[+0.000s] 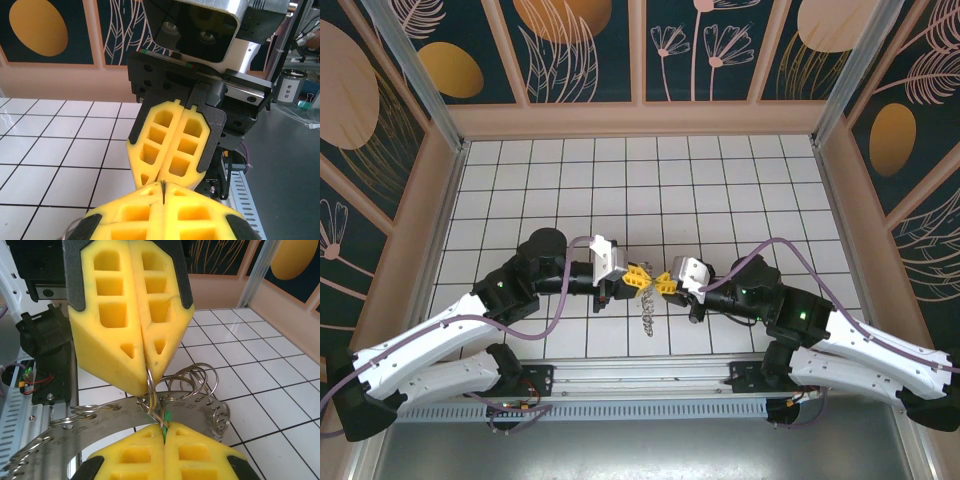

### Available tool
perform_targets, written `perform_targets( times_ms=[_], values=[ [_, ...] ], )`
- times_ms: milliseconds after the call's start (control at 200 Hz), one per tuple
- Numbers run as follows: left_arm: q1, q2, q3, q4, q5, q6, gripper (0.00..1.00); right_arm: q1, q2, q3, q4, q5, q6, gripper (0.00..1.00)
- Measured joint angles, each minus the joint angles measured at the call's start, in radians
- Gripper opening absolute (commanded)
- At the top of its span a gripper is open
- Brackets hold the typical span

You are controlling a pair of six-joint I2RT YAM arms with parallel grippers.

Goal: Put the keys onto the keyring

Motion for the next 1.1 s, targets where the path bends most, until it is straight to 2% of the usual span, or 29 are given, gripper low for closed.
perform_targets(
  times_ms=[711, 1101],
  values=[
    [0.000, -0.013, -0.026, 0.025, 0.015, -0.029, 0.00, 0.000, 0.058, -0.001, 0.043, -0.008, 0.000, 0.00],
    [0.000, -0.019, -0.026, 0.032, 0.038, -0.030, 0.00, 0.000, 0.058, -0.001, 0.048, -0.070, -0.001, 0.00]
  ],
)
